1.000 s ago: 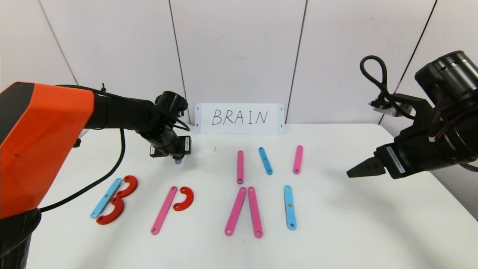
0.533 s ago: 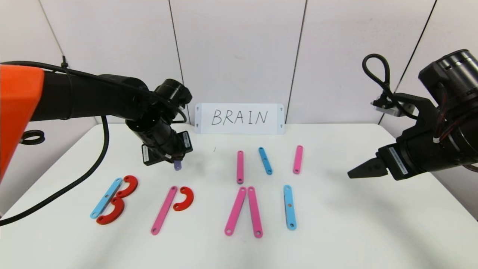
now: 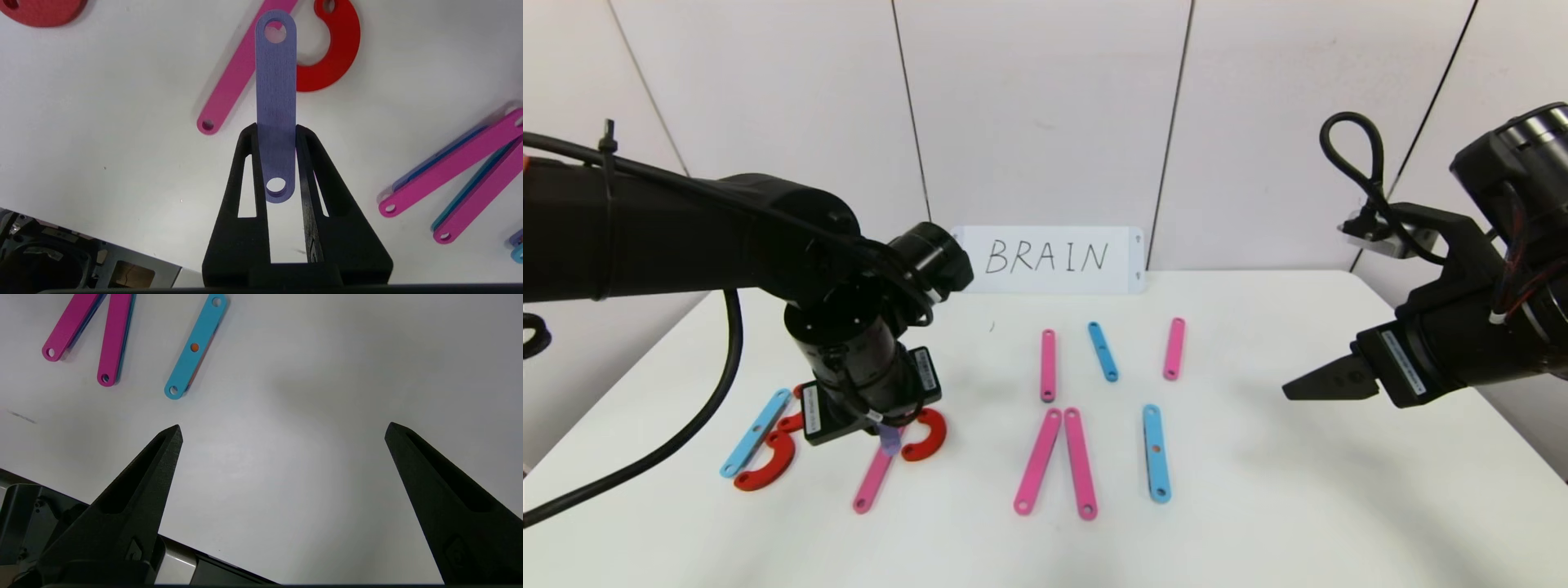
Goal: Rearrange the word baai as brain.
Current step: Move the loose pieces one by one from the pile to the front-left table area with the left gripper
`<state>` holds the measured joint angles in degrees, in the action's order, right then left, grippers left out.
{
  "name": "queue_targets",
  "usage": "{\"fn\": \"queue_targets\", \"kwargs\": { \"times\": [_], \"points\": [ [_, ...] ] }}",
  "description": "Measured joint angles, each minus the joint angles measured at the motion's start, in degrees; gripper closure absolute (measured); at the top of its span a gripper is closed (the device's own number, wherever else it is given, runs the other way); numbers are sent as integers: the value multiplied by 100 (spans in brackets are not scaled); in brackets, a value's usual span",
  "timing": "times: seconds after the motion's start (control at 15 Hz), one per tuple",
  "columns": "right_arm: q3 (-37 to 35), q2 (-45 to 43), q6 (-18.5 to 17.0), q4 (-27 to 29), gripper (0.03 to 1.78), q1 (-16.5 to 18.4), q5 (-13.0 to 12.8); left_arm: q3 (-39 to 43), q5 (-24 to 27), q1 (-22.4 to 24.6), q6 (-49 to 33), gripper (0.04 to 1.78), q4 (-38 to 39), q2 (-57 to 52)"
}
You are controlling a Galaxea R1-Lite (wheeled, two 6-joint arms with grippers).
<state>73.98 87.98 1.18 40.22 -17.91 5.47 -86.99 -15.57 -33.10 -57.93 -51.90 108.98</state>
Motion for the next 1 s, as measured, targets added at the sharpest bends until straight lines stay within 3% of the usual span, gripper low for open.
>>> {"fn": "queue_targets", "kwargs": {
  "times": [0.47, 1.0],
  "points": [
    [-9, -38, 2, -1, 7, -26, 0, 825, 240, -601, -603, 155, 57, -289],
    [-12, -2, 0, -1, 7, -34, 6, 1357, 286, -670, -621, 155, 601, -374]
  ]
}}
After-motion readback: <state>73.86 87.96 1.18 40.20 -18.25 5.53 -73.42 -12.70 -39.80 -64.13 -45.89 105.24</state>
